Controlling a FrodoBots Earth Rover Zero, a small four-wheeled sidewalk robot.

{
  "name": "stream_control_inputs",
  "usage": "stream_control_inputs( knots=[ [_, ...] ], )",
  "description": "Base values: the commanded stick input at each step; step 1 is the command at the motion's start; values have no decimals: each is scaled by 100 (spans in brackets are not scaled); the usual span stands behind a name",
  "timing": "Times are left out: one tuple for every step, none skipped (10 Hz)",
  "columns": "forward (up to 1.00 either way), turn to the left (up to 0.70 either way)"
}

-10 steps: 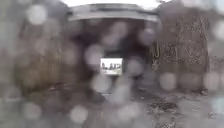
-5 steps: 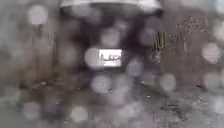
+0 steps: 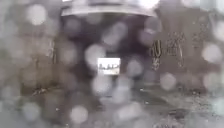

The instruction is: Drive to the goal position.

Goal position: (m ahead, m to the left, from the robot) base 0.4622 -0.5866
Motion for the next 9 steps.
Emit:
stream_control_inputs(
  knots=[
    [100,0],
    [100,0],
    [100,0],
    [100,0],
    [97,0],
    [79,0],
    [62,0],
    [44,0],
    [27,0]
  ],
)
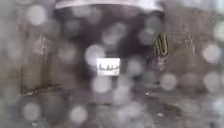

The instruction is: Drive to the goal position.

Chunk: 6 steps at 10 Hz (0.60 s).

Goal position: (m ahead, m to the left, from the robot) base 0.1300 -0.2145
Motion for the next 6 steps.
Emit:
stream_control_inputs(
  knots=[
    [9,0],
    [0,0],
    [0,0],
    [0,0],
    [0,0],
    [0,0]
  ],
)
